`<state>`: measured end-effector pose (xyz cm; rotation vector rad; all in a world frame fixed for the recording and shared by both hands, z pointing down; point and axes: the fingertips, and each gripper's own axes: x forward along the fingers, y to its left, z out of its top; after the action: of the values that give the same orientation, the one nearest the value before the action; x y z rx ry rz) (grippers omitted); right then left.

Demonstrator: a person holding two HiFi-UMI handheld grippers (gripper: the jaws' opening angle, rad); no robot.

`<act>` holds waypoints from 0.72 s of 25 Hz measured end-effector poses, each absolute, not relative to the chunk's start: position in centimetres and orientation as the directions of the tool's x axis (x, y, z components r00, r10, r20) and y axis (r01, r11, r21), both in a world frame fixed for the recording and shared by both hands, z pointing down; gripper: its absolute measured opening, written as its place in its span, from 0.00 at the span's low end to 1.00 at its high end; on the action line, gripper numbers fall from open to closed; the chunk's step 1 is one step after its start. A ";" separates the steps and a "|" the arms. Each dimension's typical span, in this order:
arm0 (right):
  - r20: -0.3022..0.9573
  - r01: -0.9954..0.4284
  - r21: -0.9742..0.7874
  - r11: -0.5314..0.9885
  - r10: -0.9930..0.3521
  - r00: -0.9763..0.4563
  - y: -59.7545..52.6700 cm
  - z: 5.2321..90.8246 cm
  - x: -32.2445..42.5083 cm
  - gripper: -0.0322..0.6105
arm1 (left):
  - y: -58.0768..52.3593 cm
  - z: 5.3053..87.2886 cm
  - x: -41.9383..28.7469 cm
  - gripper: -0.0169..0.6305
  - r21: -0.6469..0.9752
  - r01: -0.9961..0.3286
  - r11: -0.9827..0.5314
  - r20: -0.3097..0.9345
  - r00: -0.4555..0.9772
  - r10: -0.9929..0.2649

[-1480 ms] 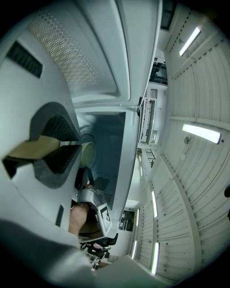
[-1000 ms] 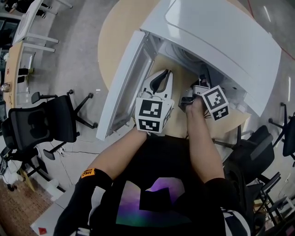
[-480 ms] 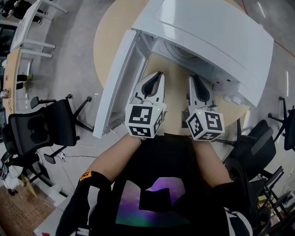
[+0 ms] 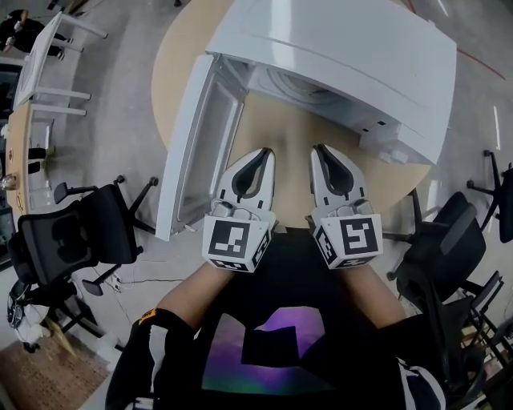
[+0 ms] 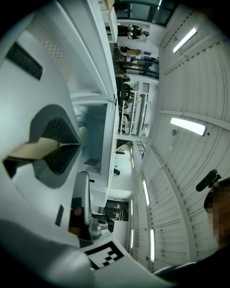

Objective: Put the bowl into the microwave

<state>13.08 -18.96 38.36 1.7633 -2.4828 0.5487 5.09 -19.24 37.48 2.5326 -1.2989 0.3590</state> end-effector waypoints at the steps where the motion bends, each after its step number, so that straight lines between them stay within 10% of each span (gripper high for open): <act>1: 0.246 -0.922 -0.250 0.296 -0.901 -0.357 -18.6 38.2 13.0 0.10 | -18.7 37.4 5.0 0.11 0.124 -0.816 -0.564 0.342 0.569 -0.748; 18: 0.152 -0.893 -0.169 0.417 -0.884 -0.442 -16.0 35.7 10.8 0.08 | -15.2 35.7 5.2 0.11 0.066 -0.805 -0.590 0.305 0.579 -0.756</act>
<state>10.80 -15.97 35.66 1.6379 -2.6114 0.3497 5.19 -15.20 35.67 2.6118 -1.3067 0.3647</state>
